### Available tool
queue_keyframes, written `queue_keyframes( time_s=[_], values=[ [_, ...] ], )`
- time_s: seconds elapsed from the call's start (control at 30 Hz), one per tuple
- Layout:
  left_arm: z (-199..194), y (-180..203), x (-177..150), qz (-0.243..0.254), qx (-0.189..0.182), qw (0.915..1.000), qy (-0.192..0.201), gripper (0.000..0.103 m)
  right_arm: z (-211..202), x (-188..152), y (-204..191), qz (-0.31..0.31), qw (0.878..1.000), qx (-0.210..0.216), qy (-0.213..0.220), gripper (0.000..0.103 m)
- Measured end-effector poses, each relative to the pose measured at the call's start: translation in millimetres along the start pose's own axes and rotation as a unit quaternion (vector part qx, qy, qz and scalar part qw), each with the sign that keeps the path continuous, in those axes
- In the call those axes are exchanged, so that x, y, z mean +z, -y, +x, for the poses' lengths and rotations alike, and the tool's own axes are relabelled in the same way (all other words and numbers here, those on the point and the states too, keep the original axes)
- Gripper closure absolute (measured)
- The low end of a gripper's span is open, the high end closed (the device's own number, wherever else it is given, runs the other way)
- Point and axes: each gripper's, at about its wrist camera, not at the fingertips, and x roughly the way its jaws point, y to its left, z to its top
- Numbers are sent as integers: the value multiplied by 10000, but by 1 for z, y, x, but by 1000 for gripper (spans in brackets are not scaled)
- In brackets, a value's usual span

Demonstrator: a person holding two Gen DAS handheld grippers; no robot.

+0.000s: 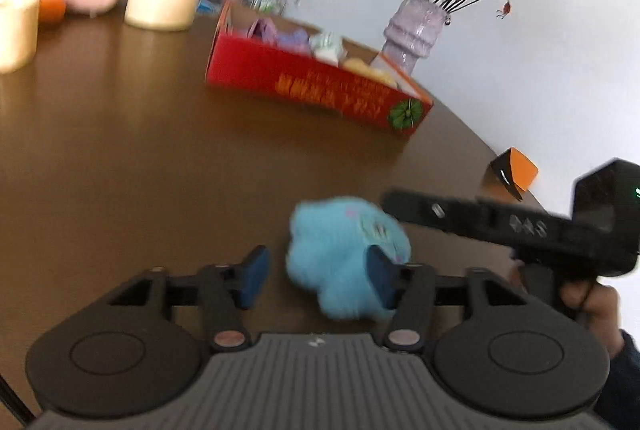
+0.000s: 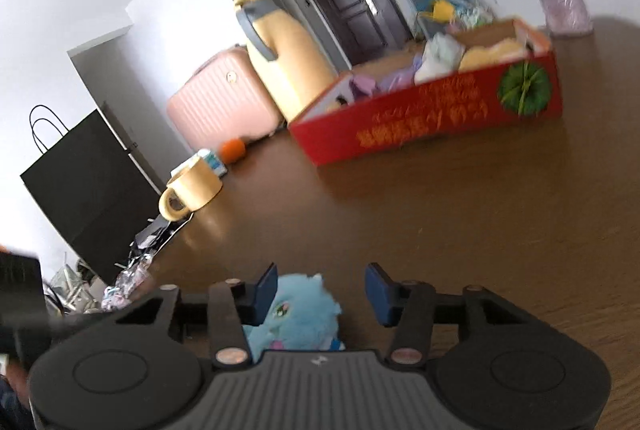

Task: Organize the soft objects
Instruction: 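Carry the blue plush with both tools into the box and release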

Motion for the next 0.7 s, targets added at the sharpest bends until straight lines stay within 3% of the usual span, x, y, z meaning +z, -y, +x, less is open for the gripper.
queue_keyframes(
  time_s=[0.13,0.17,0.23,0.3,0.4,0.57,0.7],
  values=[
    [5,-6,-12,-413,-278,9987,-113,47,13,-5,-3,-59,9997,59,-223,61],
    [7,-9,-11,-543,-316,9980,-114,55,12,-9,-3,-48,9996,69,-259,65],
    [15,-16,-11,-864,-429,9953,-108,62,14,-12,-2,85,9993,203,-287,73],
    [17,-19,-8,-970,-392,9945,-58,77,11,-14,-1,118,9994,193,-259,75],
    [20,-22,-5,-1079,-391,9934,-80,79,6,-14,-3,132,9996,168,-210,78],
    [20,-10,17,-904,-523,9943,197,79,-4,5,-13,-91,9999,28,128,78],
    [24,3,86,-286,-599,9952,720,79,-6,63,-21,-417,9968,-8,683,78]
  ],
)
